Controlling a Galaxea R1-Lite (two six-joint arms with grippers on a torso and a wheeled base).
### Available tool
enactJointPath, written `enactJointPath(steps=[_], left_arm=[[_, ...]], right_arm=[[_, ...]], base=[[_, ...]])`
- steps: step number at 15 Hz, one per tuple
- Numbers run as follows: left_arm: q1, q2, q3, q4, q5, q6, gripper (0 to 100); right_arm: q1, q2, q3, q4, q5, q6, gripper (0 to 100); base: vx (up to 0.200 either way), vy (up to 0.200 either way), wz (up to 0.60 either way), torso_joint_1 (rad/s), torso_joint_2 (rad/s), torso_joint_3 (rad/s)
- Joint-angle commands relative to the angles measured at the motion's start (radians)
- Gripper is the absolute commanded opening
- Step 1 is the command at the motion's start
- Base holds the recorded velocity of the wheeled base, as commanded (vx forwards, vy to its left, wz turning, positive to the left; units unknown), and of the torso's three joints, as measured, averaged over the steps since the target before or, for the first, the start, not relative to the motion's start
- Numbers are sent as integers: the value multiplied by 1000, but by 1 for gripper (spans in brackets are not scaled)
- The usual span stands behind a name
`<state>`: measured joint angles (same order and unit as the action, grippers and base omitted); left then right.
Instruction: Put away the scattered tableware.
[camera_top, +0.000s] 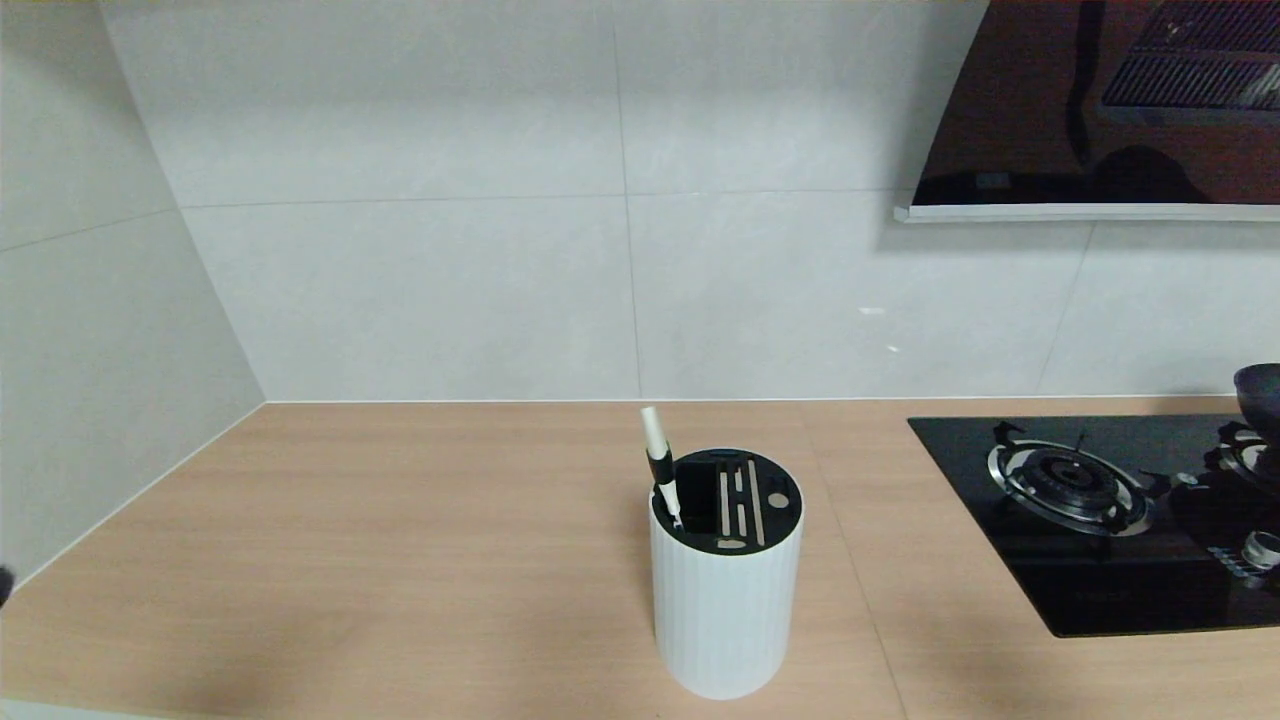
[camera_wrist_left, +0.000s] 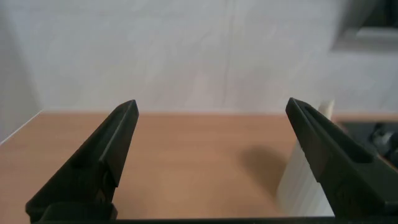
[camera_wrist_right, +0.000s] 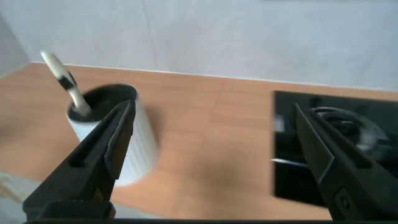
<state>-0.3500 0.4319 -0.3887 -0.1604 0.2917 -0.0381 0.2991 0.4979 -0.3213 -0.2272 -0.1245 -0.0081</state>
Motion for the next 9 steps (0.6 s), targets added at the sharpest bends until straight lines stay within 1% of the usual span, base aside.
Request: enactJointPath(steps=[1, 2, 3, 4, 5, 6, 7, 8, 9], left_arm=[[120, -338, -82, 283, -45, 14, 100], [132, -335, -101, 282, 3, 6, 100], [152, -334, -110, 280, 17, 20, 100], [192, -334, -114, 279, 17, 41, 100], [249, -334, -113, 277, 17, 63, 100], [304, -352, -105, 283, 12, 67, 100], [341, -410, -79, 289, -17, 70, 100], [348, -432, -44, 297, -48, 80, 100], [352, -432, 39, 275, -9, 70, 100]], right_arm=[[-146, -343, 13, 155, 2, -89, 100], [-164, -406, 13, 220, -1, -110, 100], [-179, -397, 11, 201, -35, -108, 100], [-179, -398, 18, 167, -86, -108, 100], [-204, -400, 24, 155, -116, -112, 100], [-278, -420, 34, 163, -93, -112, 100], [-327, -444, 71, 180, -44, -112, 100], [-325, -444, 103, 172, -35, -112, 100], [-324, -444, 168, 135, -53, -107, 100]], base=[[0, 0, 0, 0, 0, 0], [0, 0, 0, 0, 0, 0], [0, 0, 0, 0, 0, 0], [0, 0, 0, 0, 0, 0], [0, 0, 0, 0, 0, 0], [0, 0, 0, 0, 0, 0], [0, 0, 0, 0, 0, 0], [0, 0, 0, 0, 0, 0], [0, 0, 0, 0, 0, 0]])
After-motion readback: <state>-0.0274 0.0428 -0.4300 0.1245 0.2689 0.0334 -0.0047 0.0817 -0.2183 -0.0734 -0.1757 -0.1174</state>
